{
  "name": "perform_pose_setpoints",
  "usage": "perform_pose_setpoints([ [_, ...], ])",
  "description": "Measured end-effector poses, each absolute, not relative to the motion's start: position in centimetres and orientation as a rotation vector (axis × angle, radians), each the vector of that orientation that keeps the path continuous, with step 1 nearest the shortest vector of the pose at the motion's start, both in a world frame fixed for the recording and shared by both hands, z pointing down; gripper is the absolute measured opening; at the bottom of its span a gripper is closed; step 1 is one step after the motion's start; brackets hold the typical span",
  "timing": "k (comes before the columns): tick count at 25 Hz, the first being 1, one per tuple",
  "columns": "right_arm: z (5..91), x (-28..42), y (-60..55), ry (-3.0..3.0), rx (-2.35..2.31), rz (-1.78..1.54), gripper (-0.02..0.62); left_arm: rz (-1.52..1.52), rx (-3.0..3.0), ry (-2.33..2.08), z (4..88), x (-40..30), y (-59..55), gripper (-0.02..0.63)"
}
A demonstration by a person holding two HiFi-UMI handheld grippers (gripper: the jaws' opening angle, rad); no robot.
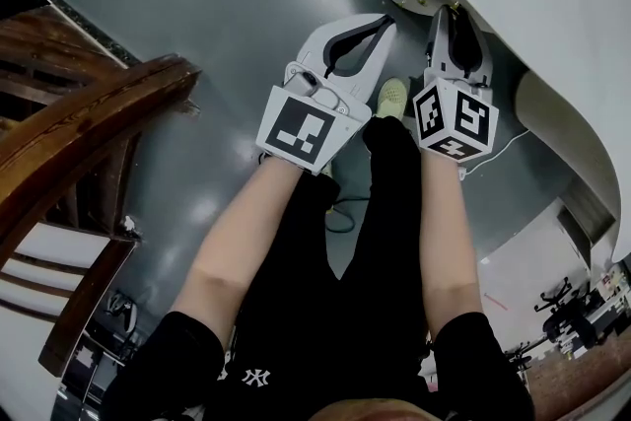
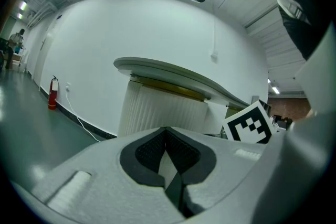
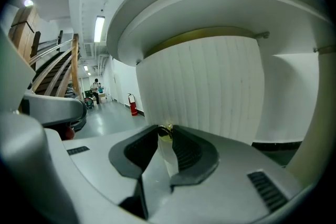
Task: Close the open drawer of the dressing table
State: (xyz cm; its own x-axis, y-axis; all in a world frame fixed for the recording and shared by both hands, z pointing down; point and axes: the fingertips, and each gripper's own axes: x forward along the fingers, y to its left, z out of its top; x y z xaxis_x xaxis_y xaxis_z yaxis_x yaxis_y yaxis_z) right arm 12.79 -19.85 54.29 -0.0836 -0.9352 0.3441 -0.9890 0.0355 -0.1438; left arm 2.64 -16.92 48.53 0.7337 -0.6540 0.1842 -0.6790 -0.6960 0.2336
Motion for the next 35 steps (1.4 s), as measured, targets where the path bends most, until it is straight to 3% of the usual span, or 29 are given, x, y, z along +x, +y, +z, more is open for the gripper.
perform_pose_setpoints([
  [28,53.7,13.7,-20.4,-2.085,2.005,0.478,0.106,0.104,2.604,-1.084,47.2,1.7,-16.8,0.011],
  [35,50.3,12.0,-16.0,-2.078,1.963,0.511,0.048,0.14,2.593,-1.075,43.2,0.6,-14.2,0.011],
])
